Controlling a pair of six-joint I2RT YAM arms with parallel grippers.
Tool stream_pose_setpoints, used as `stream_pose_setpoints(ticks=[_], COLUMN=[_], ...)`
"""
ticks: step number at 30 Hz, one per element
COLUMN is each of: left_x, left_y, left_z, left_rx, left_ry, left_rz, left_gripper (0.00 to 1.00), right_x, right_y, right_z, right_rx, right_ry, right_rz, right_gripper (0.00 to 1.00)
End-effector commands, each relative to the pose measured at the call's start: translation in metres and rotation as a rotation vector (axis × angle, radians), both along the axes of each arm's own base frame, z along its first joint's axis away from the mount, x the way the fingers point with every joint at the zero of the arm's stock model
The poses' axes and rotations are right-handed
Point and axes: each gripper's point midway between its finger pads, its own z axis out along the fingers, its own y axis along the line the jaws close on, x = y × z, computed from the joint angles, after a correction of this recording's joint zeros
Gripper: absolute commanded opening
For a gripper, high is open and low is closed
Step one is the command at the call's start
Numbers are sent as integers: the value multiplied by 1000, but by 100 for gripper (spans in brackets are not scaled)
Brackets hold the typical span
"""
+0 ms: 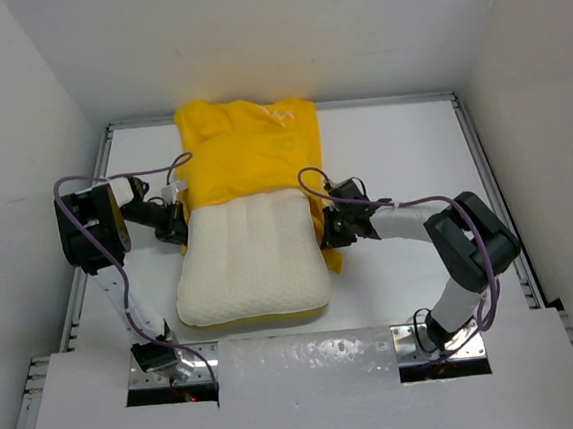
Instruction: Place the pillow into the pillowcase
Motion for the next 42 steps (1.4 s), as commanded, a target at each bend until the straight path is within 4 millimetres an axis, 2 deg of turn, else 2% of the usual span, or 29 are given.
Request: stream_pose_setpoints(ticks=[1,3,4,6,9,12,15,17,18,19,21,22,23,24,25,26,27,28,29,31,32,33,35,37,38,39,40,41,42], left_x=[-4,-6,-4,-1,12,21,33,47,53,64,81,92,103,109,123,125,129,127,116,112,93,91,95,95,92,88,88,83,90], left_y=[8,12,11,12,6,6,7,10,10,11,12,14,15,18,24,23,28,27,20,18,10,8,10,8,6,3,2,0,1], left_z=[11,27,38,71,120,155,191,224,238,267,292,332,344,358,394,419,464,485,513,541,558,560,569,588,595,602,602,601,586], left_rx=[30,19,-8,-67,-126,-99,-77,-57,-66,-58,-80,-82,-93,-65,-65,-91,-113,-136,-156,-181,-187,-203,-211,-248,-267,-293,-302,-310,-342], left_ry=[-72,-94,-111,-153,-239,-344,-431,-519,-551,-618,-663,-745,-793,-844,-950,-1022,-1146,-1199,-1279,-1389,-1450,-1453,-1461,-1508,-1523,-1532,-1522,-1510,-1445], left_rz=[-55,-69,-65,-67,-52,-42,-14,1,11,27,54,84,90,108,164,169,203,210,197,207,189,188,210,209,202,204,207,204,224], left_gripper=[0,0,0,0,0,0,0,0,0,0,0,0,0,0,0,0,0,0,0,0,0,0,0,0,0,0,0,0,0], right_x=[-19,-18,-8,1,20,37,50,59,62,71,85,95,101,105,117,117,128,129,123,128,128,129,126,123,115,113,109,103,100], right_y=[-13,-10,-3,5,23,38,38,31,31,23,17,9,7,4,3,2,5,5,2,4,2,1,-4,-10,-15,-16,-17,-16,-15], right_z=[-3,8,32,61,127,209,278,305,327,338,362,374,381,415,420,470,477,493,535,545,549,548,565,592,626,633,636,623,613], right_rx=[-44,-18,20,67,176,308,410,435,466,478,533,556,563,572,538,566,562,563,588,588,588,591,623,619,636,633,637,639,651], right_ry=[50,40,-15,-73,-207,-344,-475,-528,-566,-588,-623,-651,-659,-732,-743,-843,-850,-875,-960,-977,-993,-998,-1064,-1132,-1208,-1218,-1219,-1183,-1166], right_rz=[1,12,13,31,61,79,68,49,57,36,3,-18,-33,-32,-39,-24,-24,-16,-5,0,-10,-18,-46,-60,-59,-56,-55,-55,-50], right_gripper=[0,0,0,0,0,0,0,0,0,0,0,0,0,0,0,0,0,0,0,0,0,0,0,0,0,0,0,0,0])
